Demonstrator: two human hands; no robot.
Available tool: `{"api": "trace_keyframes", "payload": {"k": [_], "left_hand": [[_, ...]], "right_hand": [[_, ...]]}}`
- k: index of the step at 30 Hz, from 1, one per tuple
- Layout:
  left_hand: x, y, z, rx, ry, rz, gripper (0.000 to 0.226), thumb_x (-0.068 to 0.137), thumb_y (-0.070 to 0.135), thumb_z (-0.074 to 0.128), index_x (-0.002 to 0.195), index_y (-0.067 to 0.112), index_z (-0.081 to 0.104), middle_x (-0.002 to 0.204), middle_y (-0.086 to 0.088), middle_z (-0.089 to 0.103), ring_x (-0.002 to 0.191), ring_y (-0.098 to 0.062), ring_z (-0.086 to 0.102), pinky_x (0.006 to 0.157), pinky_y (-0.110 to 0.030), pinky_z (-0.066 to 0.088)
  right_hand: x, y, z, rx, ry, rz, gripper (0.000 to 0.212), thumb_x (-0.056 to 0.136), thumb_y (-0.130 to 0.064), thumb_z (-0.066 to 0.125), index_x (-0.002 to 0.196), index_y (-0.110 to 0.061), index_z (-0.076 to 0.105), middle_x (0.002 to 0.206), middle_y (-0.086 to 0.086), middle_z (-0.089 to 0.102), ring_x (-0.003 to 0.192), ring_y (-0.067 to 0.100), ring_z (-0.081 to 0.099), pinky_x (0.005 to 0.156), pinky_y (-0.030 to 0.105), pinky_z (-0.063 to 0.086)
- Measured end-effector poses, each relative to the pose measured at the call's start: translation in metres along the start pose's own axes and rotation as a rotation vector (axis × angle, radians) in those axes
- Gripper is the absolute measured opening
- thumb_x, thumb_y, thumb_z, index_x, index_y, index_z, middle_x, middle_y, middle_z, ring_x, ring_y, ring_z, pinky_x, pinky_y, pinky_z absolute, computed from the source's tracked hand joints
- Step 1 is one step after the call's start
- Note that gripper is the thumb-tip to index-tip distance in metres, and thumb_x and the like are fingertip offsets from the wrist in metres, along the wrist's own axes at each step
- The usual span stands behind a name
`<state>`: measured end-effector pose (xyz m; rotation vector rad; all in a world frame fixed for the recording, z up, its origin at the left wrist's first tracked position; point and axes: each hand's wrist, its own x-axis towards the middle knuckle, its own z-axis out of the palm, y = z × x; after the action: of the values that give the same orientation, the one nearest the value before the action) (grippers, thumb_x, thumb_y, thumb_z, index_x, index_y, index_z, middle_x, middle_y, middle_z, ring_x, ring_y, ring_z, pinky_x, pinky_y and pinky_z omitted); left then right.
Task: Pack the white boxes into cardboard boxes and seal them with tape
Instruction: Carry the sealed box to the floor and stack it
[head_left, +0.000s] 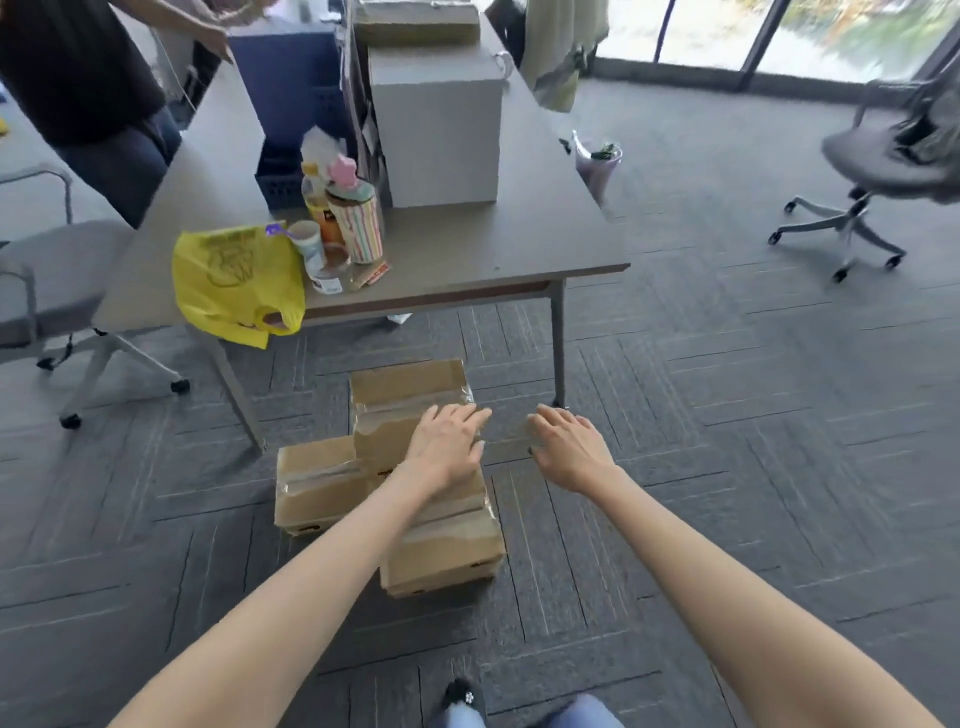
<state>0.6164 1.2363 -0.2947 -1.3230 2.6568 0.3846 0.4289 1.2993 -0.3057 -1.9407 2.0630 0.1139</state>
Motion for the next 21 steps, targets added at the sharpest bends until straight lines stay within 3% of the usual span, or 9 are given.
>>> {"api": "trace_keyframes", "payload": {"k": [10,21], "left_hand": [[0.169,0.088,-0.037,0.027,-0.04,0.09,0.053,0.103,0.035,0.039,0.154,0.024,0.028,0.16,0.0,0.028,0.147,-0.018,0.025,0.122,-0.04,0.013],[0.404,0.215,-0.111,-0.036,0.108,-0.028,0.051,0.102,0.034,0.042,0.151,0.026,0.034,0.158,0.001,0.033,0.145,-0.017,0.028,0.121,-0.038,0.016]], "right_hand": [[0.071,0.158,-0.064,0.083,0.07,0.125,0.053,0.101,-0.033,0.044,0.15,-0.019,0.032,0.161,0.003,0.021,0.147,0.021,0.023,0.116,0.039,0.024],[0.208,0.379,-0.181,0.0,0.12,-0.044,0.05,0.102,-0.03,0.043,0.149,-0.02,0.032,0.16,0.002,0.024,0.145,0.021,0.025,0.115,0.039,0.027]]}}
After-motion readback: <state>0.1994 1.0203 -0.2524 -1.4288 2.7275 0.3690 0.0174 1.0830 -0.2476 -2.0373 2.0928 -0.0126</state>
